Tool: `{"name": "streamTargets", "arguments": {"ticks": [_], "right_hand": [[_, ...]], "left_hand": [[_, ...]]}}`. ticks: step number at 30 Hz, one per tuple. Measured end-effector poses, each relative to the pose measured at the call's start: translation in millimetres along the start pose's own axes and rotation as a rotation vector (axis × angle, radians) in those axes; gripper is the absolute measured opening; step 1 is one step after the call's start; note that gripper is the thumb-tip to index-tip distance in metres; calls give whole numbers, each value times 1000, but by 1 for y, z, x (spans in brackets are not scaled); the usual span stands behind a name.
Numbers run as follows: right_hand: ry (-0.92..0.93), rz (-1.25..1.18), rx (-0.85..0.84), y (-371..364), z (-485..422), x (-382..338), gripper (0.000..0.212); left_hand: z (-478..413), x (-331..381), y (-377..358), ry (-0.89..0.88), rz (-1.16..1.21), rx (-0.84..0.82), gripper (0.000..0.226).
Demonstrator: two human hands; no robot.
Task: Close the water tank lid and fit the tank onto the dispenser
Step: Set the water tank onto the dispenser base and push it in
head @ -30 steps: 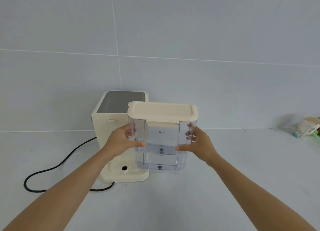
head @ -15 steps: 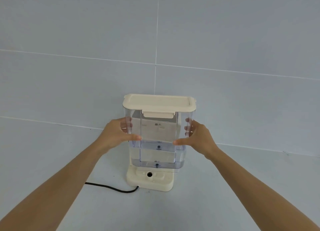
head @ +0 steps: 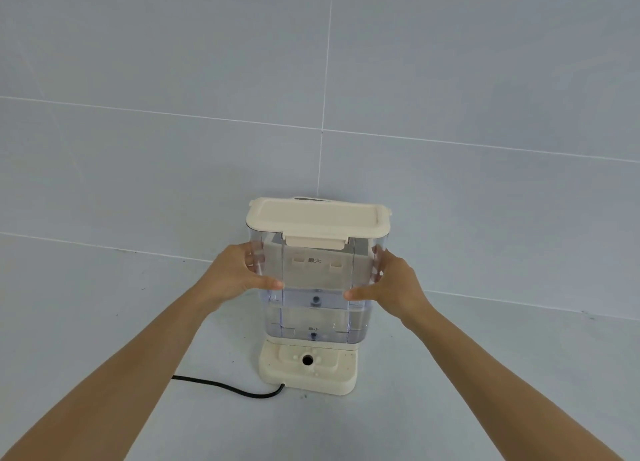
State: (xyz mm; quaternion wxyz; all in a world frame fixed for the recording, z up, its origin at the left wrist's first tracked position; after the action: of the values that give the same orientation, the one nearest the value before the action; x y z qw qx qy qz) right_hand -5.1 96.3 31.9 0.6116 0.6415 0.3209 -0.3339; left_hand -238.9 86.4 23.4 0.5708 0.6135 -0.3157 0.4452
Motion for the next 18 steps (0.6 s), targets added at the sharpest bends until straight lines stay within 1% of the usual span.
{"name": "streamTargets", "arguments": {"ticks": [4,5,7,8,9,11,12,13,18], "right_hand": [[-26,-25,15,-1,0,-1,85],[-34,-40,21,-1,0,0,85],[-47,-62,29,-1,1,0,82],[-51,-69,30,-2,2,0,79],[-56,-75,30,-3,2,0,76],[-65,-87,36,-6,1,3,71],[-69,-93,38,-6,1,3,70],[-73,-95,40,-6,0,4,70],[-69,-90,28,-8,2,3,67]], "left_hand": [[-5,3,-1,-4,-6,-2,81],[-6,4,-1,-5,-10,-4,79],[-9,6,-1,-19,-28,1,64],[-9,6,-1,-22,-33,-5,61],[-9,5,0,-20,-35,-9,64],[-12,2,0,-6,-42,-18,84],[-11,2,0,-5,-48,-20,89],[-12,2,0,-7,-51,-21,89],[-10,4,-4,-37,-32,-53,76]]}}
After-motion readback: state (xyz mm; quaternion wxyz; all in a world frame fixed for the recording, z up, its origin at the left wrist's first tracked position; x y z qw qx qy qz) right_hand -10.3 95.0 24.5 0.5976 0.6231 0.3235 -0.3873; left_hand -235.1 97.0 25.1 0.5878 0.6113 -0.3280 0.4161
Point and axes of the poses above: each hand's wrist, its own z-axis away from the middle knuckle, its own y-axis out of the back of the hand, x = y × z, the point moved 10 cm from there along -z, towards the middle knuckle, and after that the axes turned 9 degrees about x, right-handed, at the moved point
